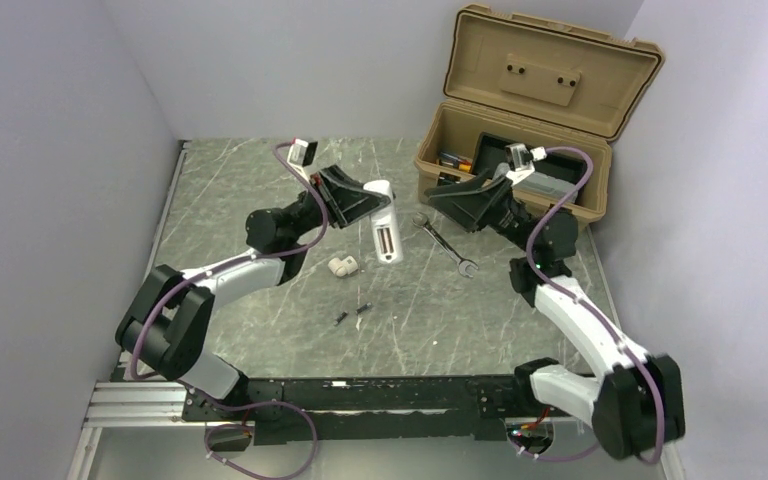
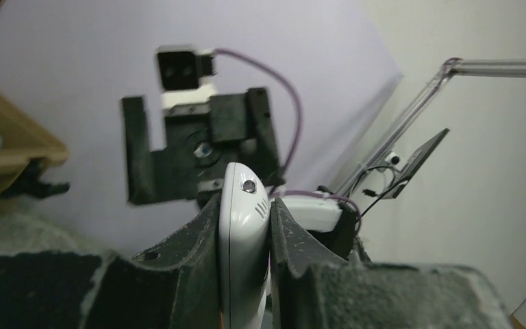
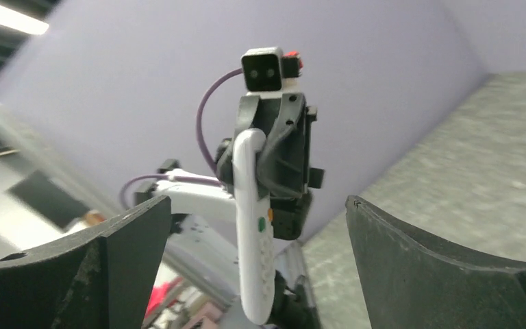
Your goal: Load the batteries into the remote control
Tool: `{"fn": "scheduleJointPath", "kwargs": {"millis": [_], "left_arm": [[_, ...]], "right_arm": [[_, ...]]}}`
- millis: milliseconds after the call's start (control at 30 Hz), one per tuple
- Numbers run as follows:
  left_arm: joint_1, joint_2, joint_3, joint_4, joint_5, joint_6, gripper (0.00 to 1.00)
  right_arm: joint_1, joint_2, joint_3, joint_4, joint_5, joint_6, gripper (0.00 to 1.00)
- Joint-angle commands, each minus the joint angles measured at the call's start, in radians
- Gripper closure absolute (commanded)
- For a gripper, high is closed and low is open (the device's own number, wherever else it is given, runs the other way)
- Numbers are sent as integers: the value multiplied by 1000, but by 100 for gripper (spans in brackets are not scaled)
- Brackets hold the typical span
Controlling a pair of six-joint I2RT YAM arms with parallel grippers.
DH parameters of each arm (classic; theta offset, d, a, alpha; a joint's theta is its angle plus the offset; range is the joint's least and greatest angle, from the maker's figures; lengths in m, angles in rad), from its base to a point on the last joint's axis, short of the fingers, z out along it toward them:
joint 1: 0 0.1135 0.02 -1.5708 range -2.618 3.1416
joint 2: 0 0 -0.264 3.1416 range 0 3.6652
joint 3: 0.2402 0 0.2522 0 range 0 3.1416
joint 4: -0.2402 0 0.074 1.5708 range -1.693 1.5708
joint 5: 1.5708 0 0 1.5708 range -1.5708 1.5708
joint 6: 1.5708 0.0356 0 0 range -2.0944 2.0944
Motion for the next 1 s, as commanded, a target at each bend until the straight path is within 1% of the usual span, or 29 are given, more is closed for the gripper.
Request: {"fn": "scheduleJointPath", "kwargs": {"millis": [0,33,100,167,233,333,533,600,700,833,900,933,967], "left_arm": [[30,-9,-150,139,83,74,100],[37,-12,-192,119,88,98,100],[50,-18,-264,80,109,143,100],[55,-32,-326,0,127,197,100],[56,-60,-381,-96,123,259,100],[56,-129,-440,-286,93,376,100],[56,-353,-495,-763,-37,618,100],[59,-422,-505,-875,-69,662,100],[80,-491,-528,-938,-74,670,100],[116,-515,-567,-897,-23,634,100],[130,-511,-588,-859,-6,619,100],[135,-506,-596,-836,3,612,100],[142,-500,-599,-826,16,607,100]], "right_arm": [[-4,-181,55,-768,98,-604,0],[-3,-206,69,-879,153,-680,0],[-3,-245,85,-1024,222,-782,0],[-3,-271,71,-1089,250,-826,0],[-4,-286,27,-1096,240,-829,0],[-4,-293,-37,-1105,239,-818,0],[-4,-397,-162,-1081,309,-823,0],[-3,-418,-185,-1086,313,-823,0],[3,-431,-214,-1089,307,-818,0],[36,-464,-249,-1086,324,-817,0],[85,-473,-249,-1102,361,-833,0],[124,-475,-248,-1107,389,-842,0],[190,-474,-242,-1107,441,-849,0]]}}
